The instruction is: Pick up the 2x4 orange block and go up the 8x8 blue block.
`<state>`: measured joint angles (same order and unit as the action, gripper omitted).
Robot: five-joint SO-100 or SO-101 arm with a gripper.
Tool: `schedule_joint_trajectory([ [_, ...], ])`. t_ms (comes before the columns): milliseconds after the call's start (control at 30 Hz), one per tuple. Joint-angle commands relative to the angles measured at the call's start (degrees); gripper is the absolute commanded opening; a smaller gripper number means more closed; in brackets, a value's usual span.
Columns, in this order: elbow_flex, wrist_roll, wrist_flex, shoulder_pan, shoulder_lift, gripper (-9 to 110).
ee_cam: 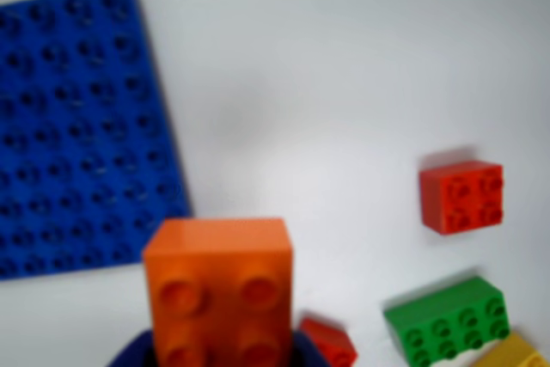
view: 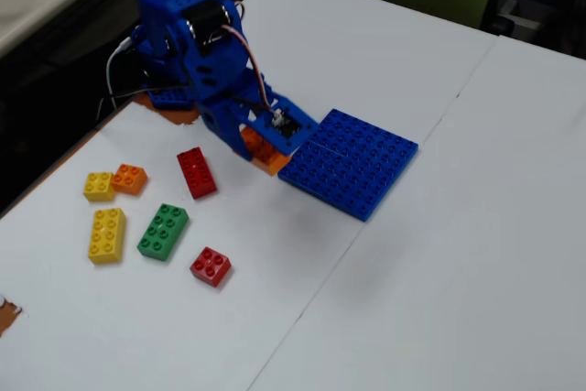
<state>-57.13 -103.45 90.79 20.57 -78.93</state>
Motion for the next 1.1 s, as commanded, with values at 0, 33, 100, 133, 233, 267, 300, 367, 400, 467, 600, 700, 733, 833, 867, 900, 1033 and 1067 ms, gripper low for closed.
schedule_joint_trajectory([
  [0, 4.2, 9.7, 1.5, -6.3, -8.7, 1],
  [33, 5.3, 12.9, 1.0, -8.0, -9.2, 0],
  [100, 7.0, 19.0, -1.2, -11.1, -9.3, 0],
  [133, 7.3, 21.4, -3.0, -12.3, -9.1, 0],
  [233, 10.9, 23.7, -5.2, -14.4, -5.9, 0],
  [267, 12.9, 22.6, -4.7, -14.8, -4.0, 0],
  [300, 15.5, 19.6, -3.2, -15.1, -1.8, 0],
  [367, 21.1, 14.6, 0.4, -15.7, 3.2, 0],
  [400, 23.0, 13.1, 1.5, -16.0, 5.4, 0],
  [467, 25.8, 12.2, 2.4, -16.4, 9.2, 0],
  [600, 27.3, 9.5, 3.1, -16.4, 13.4, 0],
  [700, 27.3, 8.0, 3.3, -16.3, 15.1, 0],
  [733, 27.3, 7.9, 3.3, -16.3, 15.6, 0],
  [833, 27.3, 7.9, 3.5, -16.3, 16.3, 0],
  [867, 27.3, 7.9, 3.5, -16.3, 16.4, 0],
  [900, 27.3, 7.9, 3.5, -16.3, 16.5, 0],
  [1033, 27.3, 7.7, 3.5, -16.1, 17.0, 0],
  [1067, 27.3, 7.7, 3.4, -16.1, 17.1, 0],
])
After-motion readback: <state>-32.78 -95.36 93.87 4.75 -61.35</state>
